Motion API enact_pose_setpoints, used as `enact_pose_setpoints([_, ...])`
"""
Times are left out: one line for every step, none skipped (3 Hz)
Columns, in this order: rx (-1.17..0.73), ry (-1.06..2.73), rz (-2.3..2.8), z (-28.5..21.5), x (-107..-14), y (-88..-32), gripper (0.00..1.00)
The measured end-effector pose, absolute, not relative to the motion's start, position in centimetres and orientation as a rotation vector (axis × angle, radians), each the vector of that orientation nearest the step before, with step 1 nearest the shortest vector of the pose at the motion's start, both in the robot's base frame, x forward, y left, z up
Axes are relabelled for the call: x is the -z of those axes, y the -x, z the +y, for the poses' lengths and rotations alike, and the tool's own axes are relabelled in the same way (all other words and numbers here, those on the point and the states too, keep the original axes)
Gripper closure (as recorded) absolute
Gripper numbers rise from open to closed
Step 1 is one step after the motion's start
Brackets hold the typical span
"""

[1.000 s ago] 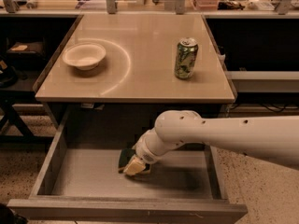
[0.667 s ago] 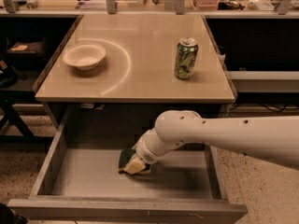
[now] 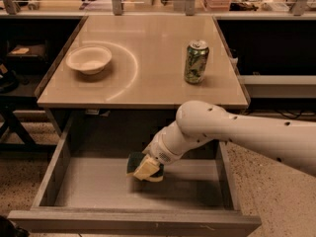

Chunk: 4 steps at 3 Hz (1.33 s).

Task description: Pick sponge from top drawer and place on counter

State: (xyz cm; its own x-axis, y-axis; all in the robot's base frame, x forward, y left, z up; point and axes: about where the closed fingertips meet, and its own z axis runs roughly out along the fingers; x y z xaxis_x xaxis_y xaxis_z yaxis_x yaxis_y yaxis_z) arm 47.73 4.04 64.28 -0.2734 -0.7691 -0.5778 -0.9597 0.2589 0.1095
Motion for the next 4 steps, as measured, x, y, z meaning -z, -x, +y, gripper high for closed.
enact_pose_setpoints([-0.644,1.536,2.161,3.1,-68.7,-47.2,1.00])
enact_pose_setpoints([-0.569,1.517,2.159,3.2,-73.4,-47.8,1.00])
enact_pose_setpoints([-0.474,1.511,2.146,3.6,-77.7,-48.8,1.00])
enact_pose_setpoints([-0.399,1.510,2.138,4.2,-80.8,-50.2,1.00])
